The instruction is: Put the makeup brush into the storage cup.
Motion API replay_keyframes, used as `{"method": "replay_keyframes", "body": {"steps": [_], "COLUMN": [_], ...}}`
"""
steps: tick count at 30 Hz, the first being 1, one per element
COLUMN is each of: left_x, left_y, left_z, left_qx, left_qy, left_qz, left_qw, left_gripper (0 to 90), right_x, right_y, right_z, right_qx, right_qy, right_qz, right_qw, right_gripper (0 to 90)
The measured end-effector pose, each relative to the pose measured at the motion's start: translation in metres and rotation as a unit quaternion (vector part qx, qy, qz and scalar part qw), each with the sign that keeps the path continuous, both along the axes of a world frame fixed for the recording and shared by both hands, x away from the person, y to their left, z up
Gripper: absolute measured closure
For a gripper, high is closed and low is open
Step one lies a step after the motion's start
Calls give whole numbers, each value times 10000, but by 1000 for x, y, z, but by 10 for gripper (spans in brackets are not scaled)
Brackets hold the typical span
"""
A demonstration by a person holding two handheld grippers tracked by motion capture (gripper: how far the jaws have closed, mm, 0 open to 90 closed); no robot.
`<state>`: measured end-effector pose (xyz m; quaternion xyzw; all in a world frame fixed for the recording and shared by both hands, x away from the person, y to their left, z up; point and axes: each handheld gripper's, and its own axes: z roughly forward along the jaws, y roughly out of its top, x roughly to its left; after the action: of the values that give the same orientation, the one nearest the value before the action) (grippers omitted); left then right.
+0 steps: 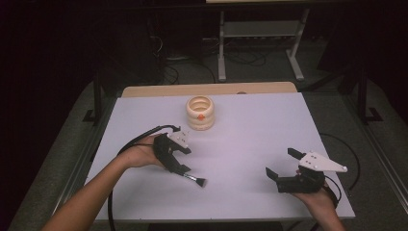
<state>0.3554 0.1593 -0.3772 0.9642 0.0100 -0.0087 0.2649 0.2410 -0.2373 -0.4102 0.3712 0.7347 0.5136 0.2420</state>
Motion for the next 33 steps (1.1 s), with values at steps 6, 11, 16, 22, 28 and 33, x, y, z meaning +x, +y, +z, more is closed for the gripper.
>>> {"method": "replay_keyframes", "body": {"steps": [6, 11, 16, 22, 28, 33], "left_x": [-1, -2, -3, -3, -6, -7], "left_y": [-3, -5, -7, -10, -14, -17], "left_z": [-2, -2, -1, 0, -3, -5], "left_qx": [57, 96, 218, 305, 416, 519], "left_qy": [60, 67, 24, -15, -44, -69], "left_qz": [-43, -86, -203, -325, -479, -560], "left_qw": [10000, 9999, 9996, 9990, 9980, 9971], "left_gripper": [394, 443, 488, 528, 578, 606], "right_x": [0, 0, 1, 1, 1, 1], "right_y": [0, 0, 1, 1, 0, 0], "right_z": [0, 0, 0, 0, 0, 0], "right_qx": [26, 27, 27, 12, 16, 13], "right_qy": [3, 44, 47, 15, 10, 8], "right_qz": [-6, -9, -4, -3, -9, -6], "right_qw": [10000, 10000, 10000, 10000, 10000, 10000], "right_gripper": [0, 0, 0, 0, 0, 0]}}
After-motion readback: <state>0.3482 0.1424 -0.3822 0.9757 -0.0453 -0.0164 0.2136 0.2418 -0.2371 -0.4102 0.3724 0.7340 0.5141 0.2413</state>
